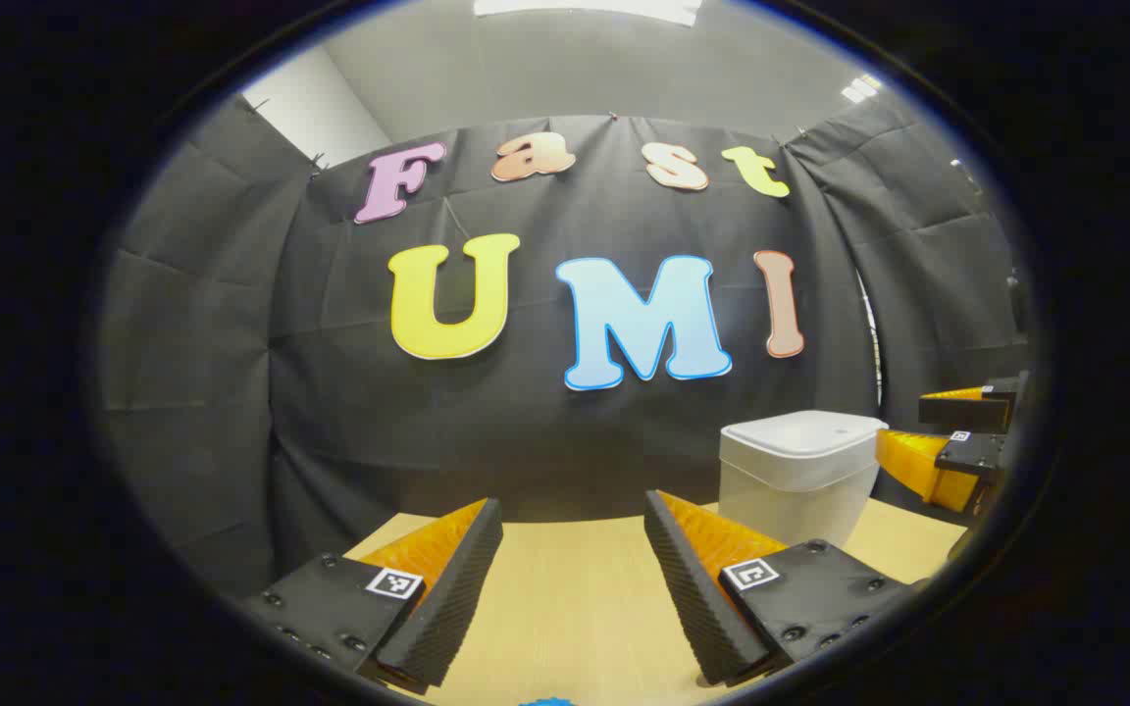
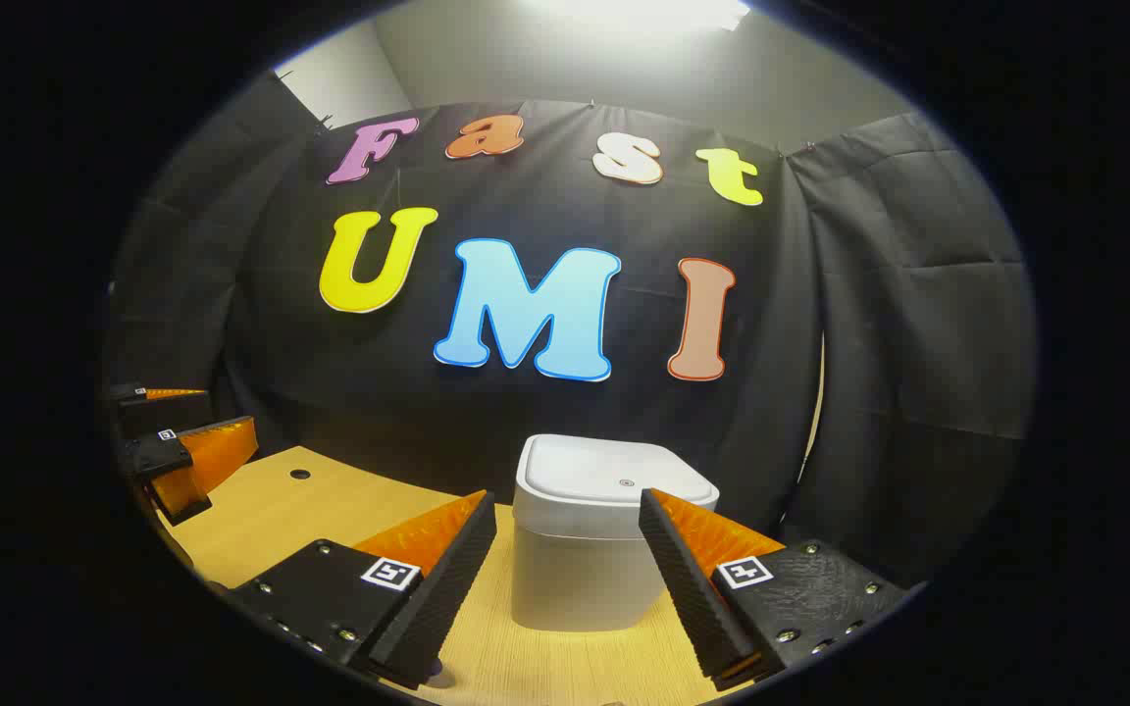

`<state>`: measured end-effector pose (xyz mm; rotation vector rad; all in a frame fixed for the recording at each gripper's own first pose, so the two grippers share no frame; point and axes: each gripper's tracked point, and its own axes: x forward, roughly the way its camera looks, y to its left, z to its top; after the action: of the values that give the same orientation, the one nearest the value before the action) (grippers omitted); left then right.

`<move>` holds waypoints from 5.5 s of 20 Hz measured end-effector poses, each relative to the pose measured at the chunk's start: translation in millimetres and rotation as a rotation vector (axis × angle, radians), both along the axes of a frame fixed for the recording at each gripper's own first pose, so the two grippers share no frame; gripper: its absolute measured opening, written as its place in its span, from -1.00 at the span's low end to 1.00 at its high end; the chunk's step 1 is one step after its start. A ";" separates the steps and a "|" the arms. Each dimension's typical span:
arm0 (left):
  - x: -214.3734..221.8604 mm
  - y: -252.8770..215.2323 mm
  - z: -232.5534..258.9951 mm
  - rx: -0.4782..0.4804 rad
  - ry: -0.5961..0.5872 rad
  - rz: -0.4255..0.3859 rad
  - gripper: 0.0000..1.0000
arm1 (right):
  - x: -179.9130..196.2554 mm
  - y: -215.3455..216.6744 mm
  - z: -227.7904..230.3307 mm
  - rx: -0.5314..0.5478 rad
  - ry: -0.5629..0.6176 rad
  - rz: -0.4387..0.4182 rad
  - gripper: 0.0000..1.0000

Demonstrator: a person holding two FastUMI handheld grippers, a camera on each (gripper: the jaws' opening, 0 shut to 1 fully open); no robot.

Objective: Press the lid of the desktop garbage bin to open it, pick up the crumpled paper on the desktop and throw it into the bin, then pick up the pop can on the desktop and drop it into the bin, and finally close the garbage bin lid.

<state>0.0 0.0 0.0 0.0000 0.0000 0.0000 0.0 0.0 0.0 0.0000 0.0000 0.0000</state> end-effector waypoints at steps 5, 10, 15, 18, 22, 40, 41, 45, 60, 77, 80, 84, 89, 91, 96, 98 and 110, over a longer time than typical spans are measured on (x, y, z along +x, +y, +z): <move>0.9 0.6 -0.9 -0.002 0.000 0.007 1.00 | 3.1 -0.4 -1.5 0.004 -0.002 0.001 0.89; 0.9 -0.3 -1.8 -0.007 0.003 0.006 1.00 | 4.4 1.8 -2.4 0.005 0.000 0.009 0.89; -1.4 -0.7 -2.5 -0.011 0.003 0.003 1.00 | 3.9 2.5 -4.4 0.005 -0.003 0.010 0.89; -2.7 -1.2 -1.9 -0.013 0.002 0.002 1.00 | 4.2 0.9 -5.3 0.004 -0.001 -0.001 0.67; -3.8 -2.0 -1.3 -0.019 0.001 -0.003 1.00 | 1.1 2.3 -6.3 0.004 0.000 0.007 0.45; 1.2 -2.6 -7.6 -0.026 0.016 0.000 0.91 | 7.1 -6.6 -24.7 0.044 0.053 -0.025 -0.99; 2.4 -2.3 -7.9 -0.024 0.017 0.000 0.91 | 9.2 -9.2 -25.2 0.044 0.054 -0.030 -0.99; 6.2 -3.2 -11.1 -0.009 0.024 0.002 1.00 | 36.6 -17.9 -13.7 0.014 0.039 -0.010 -0.99; 7.3 14.1 -21.3 -0.028 0.062 0.064 1.00 | 128.2 -50.0 -26.6 0.054 0.127 -0.033 -0.99; -4.1 25.8 -16.6 -0.035 0.048 0.104 0.91 | 127.1 -58.9 -7.3 0.153 0.083 -0.046 -0.99; -8.7 28.7 -14.5 -0.037 0.043 0.110 0.91 | 124.3 -59.4 6.5 0.128 0.051 -0.052 -0.99; -13.5 33.0 -14.9 -0.041 0.041 0.118 0.91 | 115.5 -57.2 20.5 0.109 0.016 -0.052 -0.99; -18.4 33.7 -16.6 -0.030 0.042 0.116 0.91 | 101.2 -45.3 20.2 0.059 0.008 -0.037 -0.99; -19.9 31.6 -16.8 -0.027 0.041 0.110 1.00 | 95.0 -37.2 19.8 0.048 0.007 -0.023 -0.99; -21.8 29.6 -17.4 -0.024 0.039 0.102 0.91 | 79.5 -19.1 12.3 0.035 0.020 0.015 -0.99; -23.1 30.4 -21.1 -0.021 0.045 0.101 0.91 | 71.9 -12.2 10.2 0.040 0.024 0.032 -0.99; -36.7 38.4 -63.1 -0.019 0.131 0.108 0.91 | 33.9 8.4 0.7 0.025 -0.022 0.044 -0.54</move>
<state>-36.7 38.4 -63.1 -0.0192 0.1312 0.1078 33.9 8.4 0.7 0.0255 -0.0221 0.0443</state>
